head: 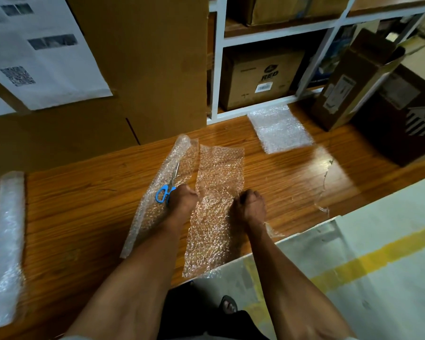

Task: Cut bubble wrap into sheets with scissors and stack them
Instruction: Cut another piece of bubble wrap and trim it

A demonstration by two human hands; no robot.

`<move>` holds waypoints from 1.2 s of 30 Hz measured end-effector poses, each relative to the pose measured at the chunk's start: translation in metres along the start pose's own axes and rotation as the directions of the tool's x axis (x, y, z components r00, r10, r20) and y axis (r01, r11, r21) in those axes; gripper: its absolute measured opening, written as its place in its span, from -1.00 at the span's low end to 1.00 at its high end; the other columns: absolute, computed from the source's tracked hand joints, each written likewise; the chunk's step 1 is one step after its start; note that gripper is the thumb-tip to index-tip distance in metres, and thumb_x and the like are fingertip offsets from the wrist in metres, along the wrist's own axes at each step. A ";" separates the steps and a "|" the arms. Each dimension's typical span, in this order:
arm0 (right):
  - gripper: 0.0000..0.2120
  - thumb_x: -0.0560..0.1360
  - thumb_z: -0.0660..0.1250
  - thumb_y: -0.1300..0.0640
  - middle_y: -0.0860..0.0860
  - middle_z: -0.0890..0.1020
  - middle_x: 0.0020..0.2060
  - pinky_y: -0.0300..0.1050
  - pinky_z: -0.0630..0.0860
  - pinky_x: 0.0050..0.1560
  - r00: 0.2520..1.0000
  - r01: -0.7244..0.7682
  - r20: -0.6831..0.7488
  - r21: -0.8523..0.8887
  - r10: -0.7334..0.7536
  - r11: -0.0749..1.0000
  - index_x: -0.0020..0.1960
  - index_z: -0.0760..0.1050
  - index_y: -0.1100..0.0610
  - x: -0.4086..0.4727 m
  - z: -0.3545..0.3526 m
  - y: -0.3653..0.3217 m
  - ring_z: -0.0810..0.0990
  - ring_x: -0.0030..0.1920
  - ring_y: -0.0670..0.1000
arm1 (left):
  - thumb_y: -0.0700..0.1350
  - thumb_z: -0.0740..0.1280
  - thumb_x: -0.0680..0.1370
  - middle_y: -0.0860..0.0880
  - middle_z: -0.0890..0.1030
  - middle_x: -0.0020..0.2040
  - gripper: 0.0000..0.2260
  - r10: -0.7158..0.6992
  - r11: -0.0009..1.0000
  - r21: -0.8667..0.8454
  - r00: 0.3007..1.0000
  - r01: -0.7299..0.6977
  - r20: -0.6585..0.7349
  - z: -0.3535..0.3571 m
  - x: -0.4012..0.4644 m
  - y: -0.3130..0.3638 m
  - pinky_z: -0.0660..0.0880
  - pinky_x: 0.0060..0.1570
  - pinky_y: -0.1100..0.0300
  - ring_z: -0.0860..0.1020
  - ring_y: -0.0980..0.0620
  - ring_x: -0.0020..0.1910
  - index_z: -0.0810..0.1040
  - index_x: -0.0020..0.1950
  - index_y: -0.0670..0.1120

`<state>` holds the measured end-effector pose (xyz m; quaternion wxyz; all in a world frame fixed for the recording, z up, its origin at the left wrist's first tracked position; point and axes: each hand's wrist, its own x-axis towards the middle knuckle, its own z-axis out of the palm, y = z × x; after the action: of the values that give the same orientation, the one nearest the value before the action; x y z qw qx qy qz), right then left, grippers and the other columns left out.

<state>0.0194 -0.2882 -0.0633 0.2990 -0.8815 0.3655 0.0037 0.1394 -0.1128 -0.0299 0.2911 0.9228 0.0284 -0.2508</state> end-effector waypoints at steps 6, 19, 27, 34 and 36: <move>-0.80 0.63 0.41 0.15 0.01 0.61 -0.03 -0.33 0.39 -0.32 0.996 -0.068 0.076 0.409 0.041 0.910 0.17 0.43 0.12 -0.011 -0.015 -0.005 0.61 -0.05 0.04 | 0.11 0.55 0.46 -0.03 0.69 0.03 -0.67 -0.038 0.997 0.060 0.999 0.040 -0.028 0.007 -0.003 0.000 0.61 0.05 0.04 0.66 -0.14 0.01 0.59 0.10 -0.02; -0.67 0.62 0.44 0.15 0.11 0.68 0.13 0.15 0.69 0.09 0.989 -0.144 0.121 0.746 0.080 0.651 0.33 0.51 -0.08 -0.020 -0.027 0.009 0.70 0.09 0.12 | -0.13 0.45 0.59 0.01 0.65 -0.07 -0.95 0.047 0.927 -0.376 0.996 -0.014 0.079 -0.004 -0.046 0.005 0.48 -0.27 0.21 0.58 0.08 -0.13 0.60 0.00 -0.03; -0.76 0.61 0.37 0.38 0.07 0.73 -0.08 -0.09 0.57 -0.12 0.997 -0.073 0.082 0.848 0.005 0.525 0.09 0.68 0.08 -0.019 -0.069 -0.018 0.62 -0.08 0.07 | -0.27 0.47 0.54 -0.04 0.63 0.09 -0.69 0.191 0.815 -0.562 0.981 -0.141 0.031 -0.051 -0.065 0.027 0.63 -0.04 0.09 0.64 -0.01 -0.01 0.52 0.18 0.02; -0.77 0.59 0.40 0.36 0.05 0.73 0.13 -0.03 0.61 0.25 0.991 0.043 0.026 0.865 -0.130 0.500 0.14 0.69 0.11 -0.022 -0.122 -0.035 0.69 0.19 0.05 | -0.36 0.36 0.57 -0.05 0.71 0.02 -0.66 0.321 0.777 -0.527 0.937 -0.344 -0.139 -0.082 -0.087 0.045 0.51 -0.10 0.10 0.59 -0.03 -0.10 0.72 0.00 0.09; -0.76 0.58 0.43 0.34 0.00 0.73 0.14 -0.12 0.62 0.23 0.980 0.136 -0.033 0.834 -0.197 0.534 0.19 0.68 0.12 -0.024 -0.136 -0.041 0.68 0.20 -0.02 | -0.32 0.37 0.60 0.03 0.69 0.08 -0.70 0.331 0.778 -0.513 0.931 -0.362 -0.156 -0.089 -0.094 0.051 0.61 0.03 0.08 0.63 0.01 0.00 0.73 0.01 0.08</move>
<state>-0.0006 -0.3227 0.0755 0.6910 -0.6646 0.2283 -0.1696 0.1072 -0.0974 0.1053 0.5759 0.8012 -0.0648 -0.1488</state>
